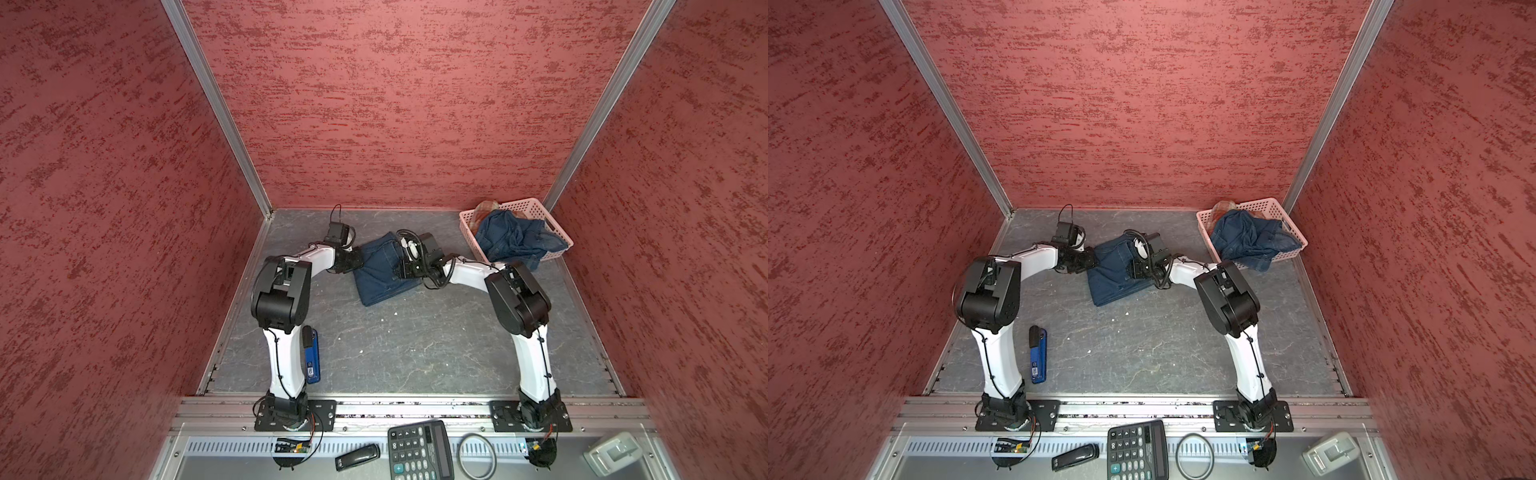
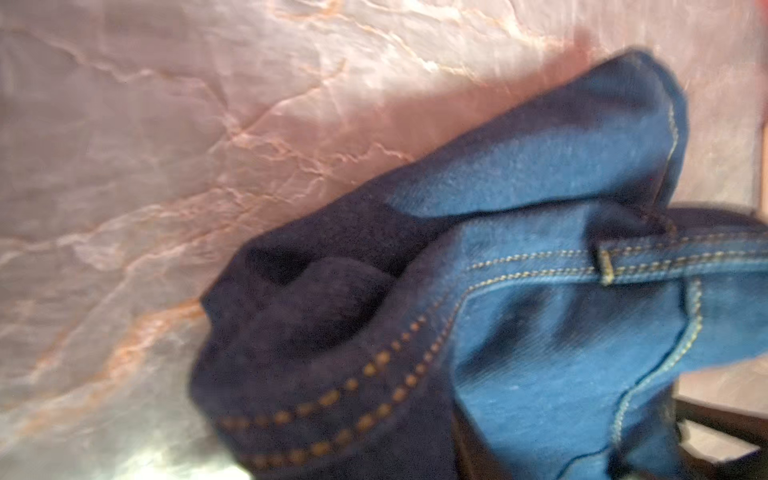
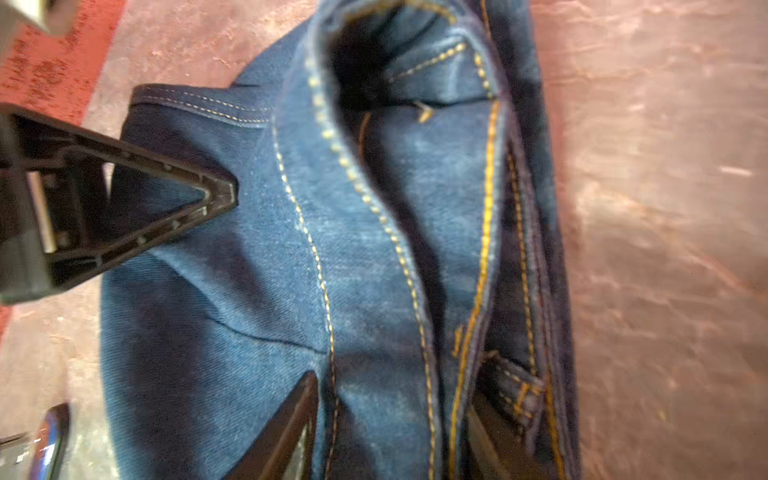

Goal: Fold and stack the skirts

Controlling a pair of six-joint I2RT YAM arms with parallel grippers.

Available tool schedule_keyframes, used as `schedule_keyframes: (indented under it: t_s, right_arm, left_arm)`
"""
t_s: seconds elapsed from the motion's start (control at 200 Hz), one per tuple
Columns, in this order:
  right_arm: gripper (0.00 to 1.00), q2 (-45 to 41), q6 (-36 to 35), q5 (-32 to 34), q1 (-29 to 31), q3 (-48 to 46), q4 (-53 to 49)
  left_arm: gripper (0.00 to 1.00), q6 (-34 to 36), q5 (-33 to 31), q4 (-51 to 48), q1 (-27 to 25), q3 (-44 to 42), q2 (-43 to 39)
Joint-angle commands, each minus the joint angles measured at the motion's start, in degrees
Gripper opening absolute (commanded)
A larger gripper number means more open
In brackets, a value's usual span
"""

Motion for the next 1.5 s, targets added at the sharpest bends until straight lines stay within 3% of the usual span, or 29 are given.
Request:
schedule_keyframes:
  t_s: [0.0,0.02,0.281,0.541,0.746,1.072,1.423,1.493]
  right_arm:
    - [0.55,1.20,-0.20,-4.78,-0.76,0.84,-0.63]
    - [0.56,0.85,0.03,-4.91,-0.99,0.84,-0.56]
    - [0.66,-11.70,0.91,0.17,-2.91,-5.73,-0.56]
    - [0.69,-23.16,2.83,3.69,-3.11,-14.58,2.21]
    - [0.70,-26.38,3.24,5.03,-3.15,-16.90,2.62]
    - [0.70,-26.60,3.48,6.38,-3.11,-17.10,2.35]
    - [0.72,-28.93,2.34,10.99,-4.67,-14.81,-1.39]
    - [0.72,-29.63,2.52,12.49,-5.48,-14.43,-2.47]
  left_arm:
    - [0.05,-1.99,3.96,1.24,0.53,1.16,1.30]
    - [0.00,-2.57,4.17,1.40,0.80,1.32,1.33]
    - [0.00,-13.45,2.37,4.00,6.23,4.18,1.14]
    - [0.00,-25.50,-3.89,8.55,14.73,5.36,2.85]
    - [0.00,-35.23,-8.49,12.86,21.16,6.12,3.87]
    - [0.00,-50.61,-15.99,16.05,25.35,7.64,5.72]
    - [0.00,-54.73,-16.23,11.69,27.19,15.66,12.43]
    - [0.16,-53.49,-15.50,10.98,27.13,17.97,13.75]
